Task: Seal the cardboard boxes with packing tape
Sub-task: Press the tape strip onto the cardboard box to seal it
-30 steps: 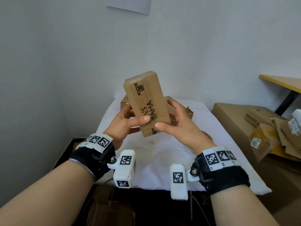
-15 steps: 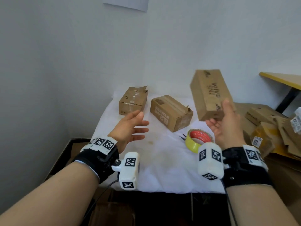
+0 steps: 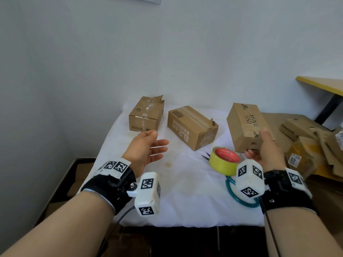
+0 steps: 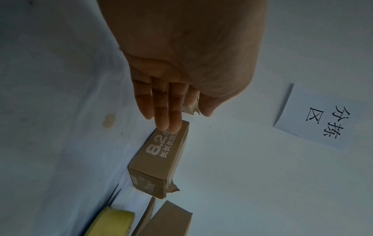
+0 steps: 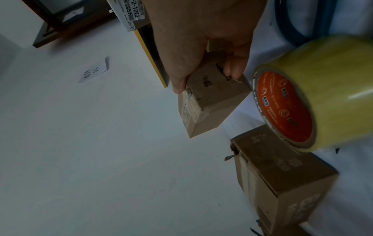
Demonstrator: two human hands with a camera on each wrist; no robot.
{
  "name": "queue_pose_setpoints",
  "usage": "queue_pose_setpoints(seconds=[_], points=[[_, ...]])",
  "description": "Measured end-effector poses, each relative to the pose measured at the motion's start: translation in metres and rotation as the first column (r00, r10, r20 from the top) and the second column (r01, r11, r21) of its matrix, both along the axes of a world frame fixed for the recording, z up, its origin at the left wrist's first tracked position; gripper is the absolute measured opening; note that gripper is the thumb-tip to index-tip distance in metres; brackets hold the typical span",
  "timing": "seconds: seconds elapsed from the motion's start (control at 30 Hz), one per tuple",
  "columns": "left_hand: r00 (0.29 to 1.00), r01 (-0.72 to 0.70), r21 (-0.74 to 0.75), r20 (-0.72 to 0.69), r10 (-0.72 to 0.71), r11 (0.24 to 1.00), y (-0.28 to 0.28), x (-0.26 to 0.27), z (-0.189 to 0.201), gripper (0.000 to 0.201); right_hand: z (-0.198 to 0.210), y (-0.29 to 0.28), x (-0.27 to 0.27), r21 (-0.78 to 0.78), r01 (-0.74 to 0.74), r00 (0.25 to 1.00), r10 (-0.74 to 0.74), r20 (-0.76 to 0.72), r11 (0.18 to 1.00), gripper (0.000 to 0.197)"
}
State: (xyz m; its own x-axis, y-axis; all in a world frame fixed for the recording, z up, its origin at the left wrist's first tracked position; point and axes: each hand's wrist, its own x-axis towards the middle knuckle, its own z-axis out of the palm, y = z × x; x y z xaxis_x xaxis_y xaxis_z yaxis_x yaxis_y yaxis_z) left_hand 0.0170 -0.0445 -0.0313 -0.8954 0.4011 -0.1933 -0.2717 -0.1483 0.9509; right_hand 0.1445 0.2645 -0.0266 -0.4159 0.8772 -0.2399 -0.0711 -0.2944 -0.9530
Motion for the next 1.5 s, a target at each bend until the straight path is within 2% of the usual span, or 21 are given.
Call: queue_pose_setpoints(seconds=[0.17,0.37,0.53,0.63,0.7,0.87,0.97,1.2,1.4,1.5], points=[[1.0,-0.024,0.0,0.016,0.024,1.0,0.005,-0.003,-0.004,0.035,-0.004,0.01,-0.004,0.003,-0.045,0.997,0.045,0.063,0.999,0.062],[0.998,-0.062,0.017,0.034,0.061,0.998,0.008,-0.003,-0.004,0.03,-0.008,0.017,-0.011,0.006,-0.047,0.991,0.046,0.126,0.999,0.029],[0.998,-0.058,0.017,0.033,0.057,0.998,0.011,0.0,-0.003,0.032,-0.008,0.017,-0.016,0.031,-0.17,0.985,0.169,0.047,0.985,0.048],[0.998,-0.057,0.011,0.025,0.057,0.998,0.013,0.001,-0.003,0.032,0.002,-0.001,-0.017,0.119,-0.297,0.954,0.289,0.08,0.947,0.053],[0.998,-0.056,0.009,0.024,0.056,0.998,0.013,0.001,-0.003,0.032,0.01,-0.013,-0.017,0.207,-0.322,0.946,0.306,0.105,0.924,0.062],[0.997,-0.063,0.016,0.034,0.062,0.998,0.012,0.001,-0.003,0.033,0.019,-0.034,-0.02,0.273,-0.395,0.918,0.368,0.147,0.877,0.046],[0.997,-0.069,0.018,0.036,0.068,0.997,0.012,0.002,-0.003,0.032,0.018,-0.046,-0.029,0.348,-0.44,0.898,0.396,0.192,0.828,0.046],[0.995,-0.084,0.03,0.048,0.082,0.996,0.003,0.0,-0.004,0.032,0.023,-0.07,-0.051,0.496,-0.513,0.858,0.404,0.317,0.701,0.047],[0.994,-0.093,0.038,0.059,0.09,0.995,-0.012,-0.008,-0.004,0.035,0.014,-0.079,-0.07,0.506,-0.571,0.814,0.368,0.449,0.646,0.046],[0.993,-0.098,0.029,0.061,0.097,0.995,-0.02,-0.011,-0.004,0.034,0.01,-0.078,-0.079,0.515,-0.599,0.78,0.302,0.548,0.614,0.042]])
